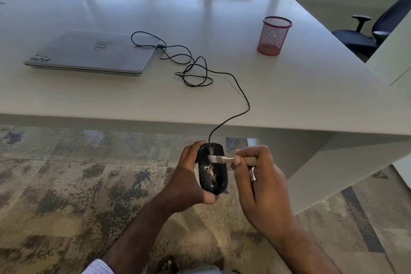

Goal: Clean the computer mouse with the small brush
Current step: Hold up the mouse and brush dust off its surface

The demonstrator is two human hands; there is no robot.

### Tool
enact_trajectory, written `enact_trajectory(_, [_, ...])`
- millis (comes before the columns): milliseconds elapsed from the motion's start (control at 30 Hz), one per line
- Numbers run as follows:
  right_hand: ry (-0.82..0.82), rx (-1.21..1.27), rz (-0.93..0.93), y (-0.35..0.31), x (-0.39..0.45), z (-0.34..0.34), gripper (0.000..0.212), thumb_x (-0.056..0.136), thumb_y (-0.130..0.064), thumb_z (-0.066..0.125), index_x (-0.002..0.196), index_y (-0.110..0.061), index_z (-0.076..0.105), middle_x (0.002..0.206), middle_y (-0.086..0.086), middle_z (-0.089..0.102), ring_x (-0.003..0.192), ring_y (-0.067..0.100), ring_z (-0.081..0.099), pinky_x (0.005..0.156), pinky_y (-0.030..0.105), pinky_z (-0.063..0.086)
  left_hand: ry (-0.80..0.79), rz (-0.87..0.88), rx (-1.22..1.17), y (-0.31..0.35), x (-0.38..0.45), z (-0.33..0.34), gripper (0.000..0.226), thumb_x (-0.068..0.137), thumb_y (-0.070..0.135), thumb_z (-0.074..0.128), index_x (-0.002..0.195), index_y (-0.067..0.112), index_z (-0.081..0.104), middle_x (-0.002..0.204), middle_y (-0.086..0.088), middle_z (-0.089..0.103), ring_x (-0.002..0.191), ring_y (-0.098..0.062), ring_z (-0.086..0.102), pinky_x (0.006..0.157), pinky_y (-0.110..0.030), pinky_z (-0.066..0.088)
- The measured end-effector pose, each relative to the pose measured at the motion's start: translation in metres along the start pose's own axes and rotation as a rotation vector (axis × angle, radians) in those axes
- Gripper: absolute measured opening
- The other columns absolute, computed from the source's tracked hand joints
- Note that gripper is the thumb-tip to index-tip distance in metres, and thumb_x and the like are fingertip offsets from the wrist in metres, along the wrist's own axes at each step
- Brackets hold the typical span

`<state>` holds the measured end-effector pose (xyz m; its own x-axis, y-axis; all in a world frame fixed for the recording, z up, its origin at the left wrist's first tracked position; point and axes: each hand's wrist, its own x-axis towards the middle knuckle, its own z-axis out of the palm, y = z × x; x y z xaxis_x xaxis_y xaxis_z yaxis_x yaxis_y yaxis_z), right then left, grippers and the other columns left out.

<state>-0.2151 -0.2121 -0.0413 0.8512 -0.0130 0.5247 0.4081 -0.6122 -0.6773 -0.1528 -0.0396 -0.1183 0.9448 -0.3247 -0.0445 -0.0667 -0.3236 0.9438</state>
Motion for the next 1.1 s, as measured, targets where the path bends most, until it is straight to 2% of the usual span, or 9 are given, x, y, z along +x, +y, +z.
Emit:
enact_trajectory(100, [-0.014, 0.024, -0.005, -0.0008, 0.0003, 0.0005, 0.005, 0.102, -0.029, 0.047, 0.104, -0.025, 0.049, 0.078, -0.027, 0.053, 0.065, -0.007, 0.054, 0.058, 0.007, 0.037, 0.001, 0.002, -0.007, 0.0008, -0.0001, -0.0003, 0.125, 0.045, 0.005, 0.092, 0.152, 0.029, 0.033, 0.141, 0.014, 0.037, 0.13, 0.005, 0.042, 0.087, -0.008, 0.05])
enact_trajectory(233, [-0.137, 0.03, -0.037, -0.0061, -0.006, 0.0062, 0.006, 0.103, -0.031, 0.045, 0.104, -0.027, 0.048, 0.079, -0.017, 0.058, 0.068, 0.005, 0.058, 0.056, 0.026, 0.048, 0.005, 0.027, 0.003, 0.0028, -0.0011, 0.0005, 0.122, 0.047, 0.006, 0.09, 0.152, 0.028, 0.032, 0.141, 0.011, 0.038, 0.129, 0.003, 0.044, 0.09, -0.007, 0.047])
enact_trajectory(333, [-0.077, 0.024, -0.034, -0.0052, -0.0039, 0.0036, 0.005, 0.102, -0.028, 0.048, 0.104, -0.024, 0.049, 0.077, -0.024, 0.052, 0.067, -0.005, 0.055, 0.058, 0.009, 0.039, 0.006, 0.018, -0.007, 0.0041, -0.0015, -0.0007, 0.123, 0.048, 0.005, 0.091, 0.153, 0.029, 0.031, 0.141, 0.014, 0.037, 0.129, 0.003, 0.044, 0.094, -0.014, 0.051])
enact_trajectory(400, [-0.041, -0.015, -0.032, -0.0035, -0.0009, 0.0017, 0.005, 0.101, -0.026, 0.048, 0.104, -0.021, 0.05, 0.078, -0.026, 0.049, 0.066, -0.011, 0.051, 0.059, 0.005, 0.036, 0.006, 0.013, -0.003, 0.0051, -0.0018, -0.001, 0.124, 0.047, 0.008, 0.092, 0.153, 0.03, 0.03, 0.14, 0.018, 0.036, 0.131, 0.003, 0.042, 0.095, -0.018, 0.053])
enact_trajectory(600, [-0.193, -0.003, -0.049, -0.0058, -0.0041, 0.0051, 0.006, 0.103, -0.031, 0.045, 0.104, -0.026, 0.049, 0.082, -0.018, 0.06, 0.073, 0.005, 0.059, 0.063, 0.023, 0.049, 0.001, 0.022, 0.007, 0.0043, -0.0026, 0.0008, 0.119, 0.05, -0.001, 0.091, 0.15, 0.03, 0.034, 0.139, 0.014, 0.038, 0.125, 0.009, 0.044, 0.087, -0.005, 0.048])
enact_trajectory(733, [-0.102, -0.024, -0.013, -0.0016, -0.0021, 0.0008, 0.005, 0.102, -0.03, 0.046, 0.103, -0.026, 0.049, 0.079, -0.027, 0.051, 0.07, -0.005, 0.053, 0.062, 0.008, 0.037, 0.009, 0.006, -0.014, 0.005, -0.0025, -0.0001, 0.123, 0.049, -0.001, 0.093, 0.153, 0.027, 0.032, 0.142, 0.012, 0.037, 0.129, -0.002, 0.047, 0.094, -0.02, 0.055])
enact_trajectory(900, [-0.212, 0.006, -0.036, -0.0041, -0.0058, 0.0033, 0.006, 0.103, -0.031, 0.046, 0.102, -0.026, 0.048, 0.08, -0.021, 0.056, 0.069, 0.004, 0.056, 0.061, 0.018, 0.042, 0.006, 0.015, -0.001, 0.002, -0.0025, 0.0008, 0.122, 0.05, 0.0, 0.091, 0.153, 0.028, 0.032, 0.141, 0.011, 0.038, 0.13, -0.005, 0.046, 0.089, -0.011, 0.051])
enact_trajectory(1033, [-0.071, -0.007, -0.026, -0.0021, -0.0051, 0.0007, 0.005, 0.102, -0.028, 0.048, 0.103, -0.023, 0.05, 0.077, -0.029, 0.049, 0.066, -0.007, 0.052, 0.061, 0.008, 0.036, -0.006, -0.011, -0.011, 0.0042, -0.0028, -0.0013, 0.125, 0.044, 0.009, 0.089, 0.153, 0.031, 0.031, 0.143, 0.012, 0.036, 0.13, -0.01, 0.047, 0.089, -0.025, 0.059])
enact_trajectory(1100, [-0.061, -0.029, -0.022, -0.0014, -0.0038, -0.0015, 0.005, 0.101, -0.028, 0.048, 0.102, -0.024, 0.05, 0.076, -0.028, 0.049, 0.066, -0.007, 0.051, 0.06, 0.008, 0.035, -0.004, -0.015, -0.011, 0.0054, -0.003, -0.0024, 0.125, 0.042, 0.013, 0.086, 0.153, 0.032, 0.031, 0.142, 0.014, 0.036, 0.131, -0.007, 0.045, 0.085, -0.021, 0.058])
